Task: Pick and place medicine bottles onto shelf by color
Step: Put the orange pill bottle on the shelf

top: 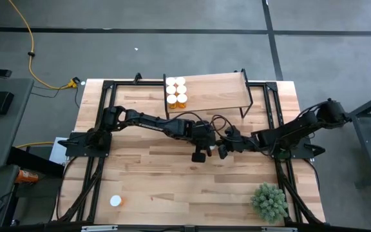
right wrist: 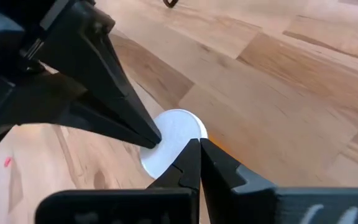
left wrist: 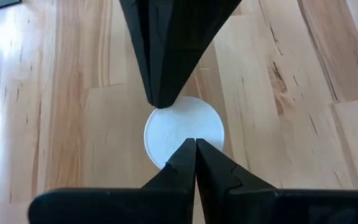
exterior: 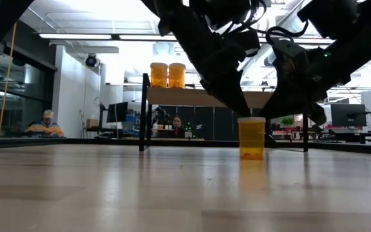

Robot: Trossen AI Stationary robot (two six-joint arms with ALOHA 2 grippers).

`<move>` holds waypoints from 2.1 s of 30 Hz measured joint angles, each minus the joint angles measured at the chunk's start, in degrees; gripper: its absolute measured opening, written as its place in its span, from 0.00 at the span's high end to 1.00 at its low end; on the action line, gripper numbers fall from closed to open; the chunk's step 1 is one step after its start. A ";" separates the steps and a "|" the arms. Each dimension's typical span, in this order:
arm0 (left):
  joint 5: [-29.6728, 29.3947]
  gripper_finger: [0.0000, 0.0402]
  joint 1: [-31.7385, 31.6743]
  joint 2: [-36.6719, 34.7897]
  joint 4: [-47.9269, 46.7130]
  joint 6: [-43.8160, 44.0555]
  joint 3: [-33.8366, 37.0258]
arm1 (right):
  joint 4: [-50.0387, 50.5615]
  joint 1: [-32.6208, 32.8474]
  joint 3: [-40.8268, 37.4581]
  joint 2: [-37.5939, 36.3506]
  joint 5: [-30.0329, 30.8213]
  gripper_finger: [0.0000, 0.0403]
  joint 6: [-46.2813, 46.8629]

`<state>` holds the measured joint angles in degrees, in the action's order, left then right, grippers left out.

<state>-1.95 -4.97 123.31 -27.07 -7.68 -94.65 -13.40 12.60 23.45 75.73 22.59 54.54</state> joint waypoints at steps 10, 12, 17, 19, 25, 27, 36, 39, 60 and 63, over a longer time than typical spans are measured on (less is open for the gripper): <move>-0.01 1.00 0.07 0.02 -0.09 0.01 0.02 | -1.71 -0.02 -0.03 0.28 -1.08 1.00 0.53; -0.03 1.00 0.07 0.02 -0.04 0.02 0.04 | -2.01 0.04 -0.12 -1.02 -2.41 1.00 0.49; -0.03 1.00 0.04 0.09 0.33 0.02 0.07 | -3.22 0.69 -0.05 -1.36 -4.12 1.00 0.49; -0.06 1.00 0.04 0.09 0.37 0.02 0.07 | -3.72 0.69 -0.05 -1.24 -4.77 1.00 0.49; -0.10 1.00 0.04 0.11 0.41 0.02 0.07 | -2.57 0.66 -0.05 -0.08 -4.97 1.00 0.52; -0.14 1.00 0.04 0.11 0.42 0.02 0.07 | -3.00 0.66 0.11 0.95 -5.06 1.00 0.71; -0.25 1.00 0.01 0.14 0.85 0.02 0.07 | -2.95 0.52 0.22 1.32 -6.27 1.00 0.04; -0.41 1.00 0.00 0.22 0.82 0.09 -0.21 | -1.28 0.57 0.03 -0.86 -5.79 1.00 -1.12; -1.86 0.98 0.00 -0.11 -14.40 -0.06 -8.98 | 4.53 0.55 -0.05 -11.61 -0.32 1.00 -5.45; -1.56 0.94 0.00 -1.18 -18.95 1.21 -9.03 | 5.01 0.52 0.04 -13.14 -0.18 1.00 -6.71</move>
<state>-3.51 -4.97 122.13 -46.02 -6.47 -103.68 -8.39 13.13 23.48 62.59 22.41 47.82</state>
